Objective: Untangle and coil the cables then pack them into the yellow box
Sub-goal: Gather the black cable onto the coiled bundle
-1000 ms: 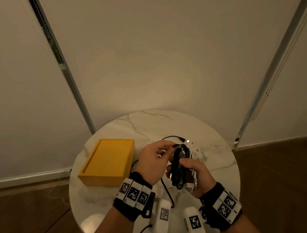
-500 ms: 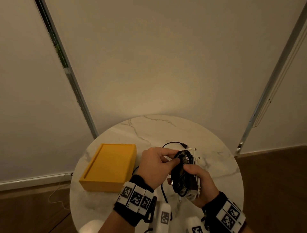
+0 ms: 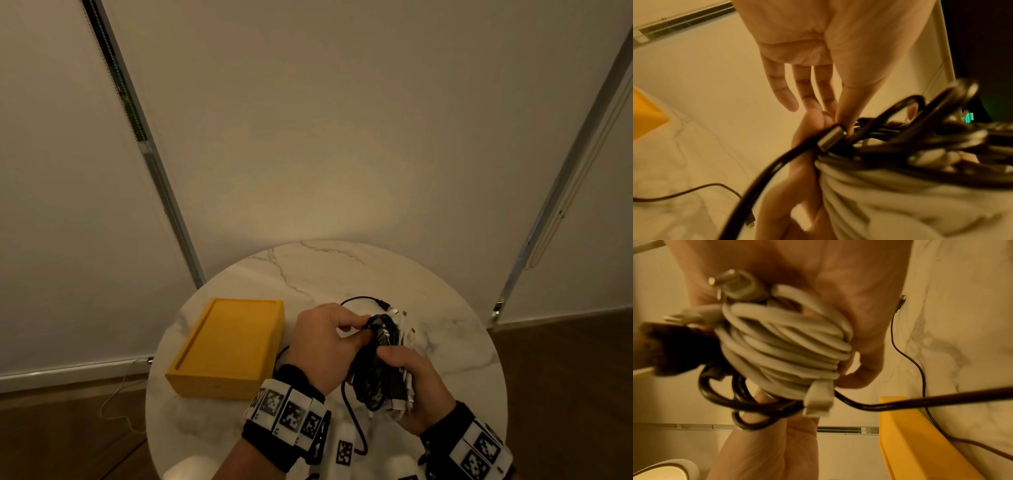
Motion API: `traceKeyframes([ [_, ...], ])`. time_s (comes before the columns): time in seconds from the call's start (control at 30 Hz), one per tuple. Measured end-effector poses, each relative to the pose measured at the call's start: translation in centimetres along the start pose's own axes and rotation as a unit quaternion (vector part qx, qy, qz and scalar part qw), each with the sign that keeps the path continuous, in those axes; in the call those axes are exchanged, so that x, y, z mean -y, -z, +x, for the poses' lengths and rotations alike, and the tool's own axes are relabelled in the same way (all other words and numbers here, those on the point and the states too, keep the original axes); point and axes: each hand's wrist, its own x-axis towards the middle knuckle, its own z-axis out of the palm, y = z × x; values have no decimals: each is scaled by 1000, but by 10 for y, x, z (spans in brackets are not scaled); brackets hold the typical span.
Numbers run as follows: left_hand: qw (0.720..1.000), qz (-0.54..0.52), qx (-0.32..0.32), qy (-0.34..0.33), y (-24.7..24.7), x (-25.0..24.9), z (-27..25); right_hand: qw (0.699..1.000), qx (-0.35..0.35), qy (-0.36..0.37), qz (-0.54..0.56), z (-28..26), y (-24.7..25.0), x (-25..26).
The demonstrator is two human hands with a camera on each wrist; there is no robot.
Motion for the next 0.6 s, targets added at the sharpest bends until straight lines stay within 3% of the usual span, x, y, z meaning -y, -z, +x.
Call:
traceKeyframes([
  [0.13,994,-105,17,38,-5,5,-3,1000,-4,16,-4,-1,-3,4],
  [0.27,992,-103,54,52,-4,11,-12,999,-23,33,2,3,-3,3],
  [0.33,976,-148,102,122,-7,10,-20,998,-29,39,28,8,-1,3],
  [0.47,910,-287,146,262,-15,1,-35,997,-64,46,26,12,3,3],
  [0.6,912,-267,143,275,-12,5,-36,990,-105,87,23,16,6,2],
])
